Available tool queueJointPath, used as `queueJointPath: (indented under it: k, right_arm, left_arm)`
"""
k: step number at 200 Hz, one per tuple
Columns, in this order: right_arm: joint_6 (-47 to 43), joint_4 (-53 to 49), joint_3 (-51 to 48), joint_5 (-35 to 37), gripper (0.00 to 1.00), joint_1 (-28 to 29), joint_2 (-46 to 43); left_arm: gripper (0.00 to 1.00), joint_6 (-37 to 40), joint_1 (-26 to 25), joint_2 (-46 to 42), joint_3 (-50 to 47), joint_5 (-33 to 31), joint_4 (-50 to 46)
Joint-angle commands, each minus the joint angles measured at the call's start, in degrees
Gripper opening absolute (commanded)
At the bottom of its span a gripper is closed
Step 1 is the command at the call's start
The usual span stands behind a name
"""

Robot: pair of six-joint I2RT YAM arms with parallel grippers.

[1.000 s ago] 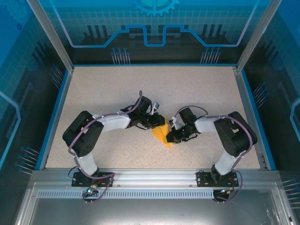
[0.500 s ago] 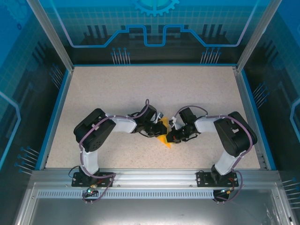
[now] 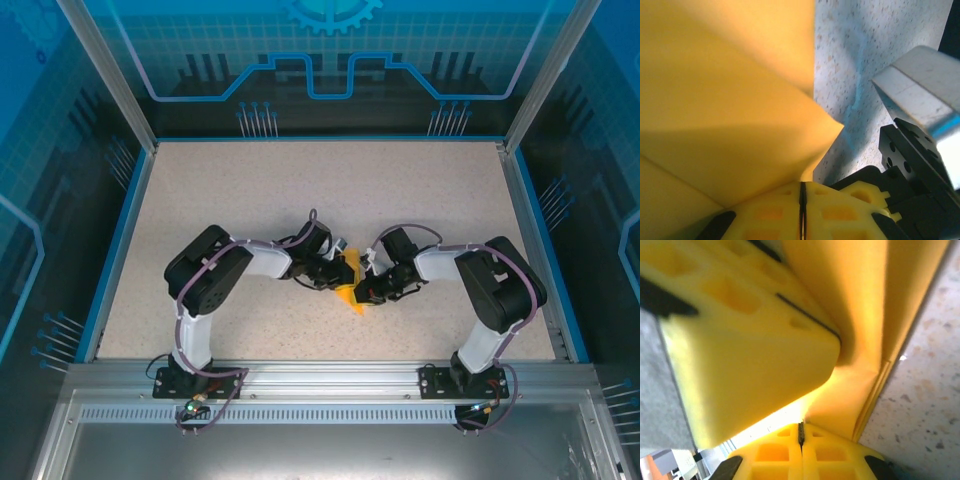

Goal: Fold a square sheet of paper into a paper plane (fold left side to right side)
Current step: Fourth fold the wing at the center of the table.

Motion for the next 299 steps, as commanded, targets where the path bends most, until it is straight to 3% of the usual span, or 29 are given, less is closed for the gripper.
queueJointPath:
  k: [1,139,180,213,245,299]
  right_arm:
    - [-0.8,-7.3,-2.6,11.9,0.00,0.1,3.8]
    - [-0.8,-7.6,-2.6,12.2,0.00,0.4,3.5]
    - [-1.0,-7.9,-2.3,12.2,0.00,0.7,3.2]
    - [-1.2,-7.7,-1.8,11.6,0.00,0.9,2.4]
    - [0.4,-1.0,-2.0,6.3,0.00,1.2,-0.8]
    - [2.4,5.0,-0.5,5.5,0.24,0.3,-11.4]
  left_arm:
    - [0.11,4.6,4.3,3.1,3.2,-3.9,-0.3]
    - [0.13,9.3,14.6,8.9,9.7,-3.1,-0.3]
    - [0.14,11.7,15.8,10.3,14.7,-3.8,-6.4]
    - [0.16,13.1,16.8,9.4,18.6,-3.8,-10.5]
    - [0.22,13.5,17.3,4.0,17.6,-3.5,-11.2]
    - [0.31,6.0,16.7,-11.2,0.9,-4.1,-2.1]
